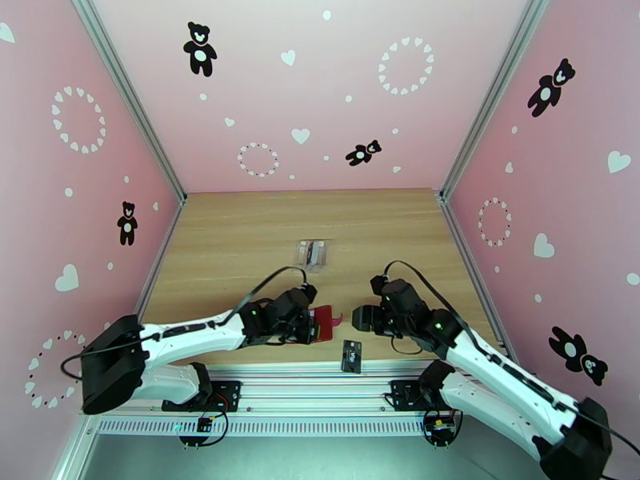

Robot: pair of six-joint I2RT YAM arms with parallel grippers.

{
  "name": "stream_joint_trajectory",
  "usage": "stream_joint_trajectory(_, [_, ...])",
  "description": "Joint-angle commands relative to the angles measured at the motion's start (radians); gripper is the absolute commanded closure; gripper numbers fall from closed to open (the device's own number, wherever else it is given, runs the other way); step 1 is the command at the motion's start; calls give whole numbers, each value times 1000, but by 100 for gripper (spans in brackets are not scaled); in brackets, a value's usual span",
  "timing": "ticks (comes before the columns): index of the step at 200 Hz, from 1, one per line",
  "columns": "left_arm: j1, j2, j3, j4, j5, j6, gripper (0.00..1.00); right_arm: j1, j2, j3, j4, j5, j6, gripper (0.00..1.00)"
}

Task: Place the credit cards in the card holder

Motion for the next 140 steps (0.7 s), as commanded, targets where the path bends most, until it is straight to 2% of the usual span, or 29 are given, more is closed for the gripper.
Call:
stream_joint_trajectory(1, [-70, 108, 73, 45, -17, -20, 100, -1, -89, -87, -134, -117, 24, 37])
stream_joint_trajectory(43, [-103, 258, 135, 93, -2, -41, 100, 0, -190, -199, -116, -198, 86, 38])
stream_joint_trajectory(84, [-108, 346, 173, 95, -2, -45, 100, 6, -139, -256, -39, -239, 114, 40])
stream_joint_trajectory(140, [-109, 372, 165, 106, -8, -55, 100, 39, -78, -304, 66, -267, 168, 42])
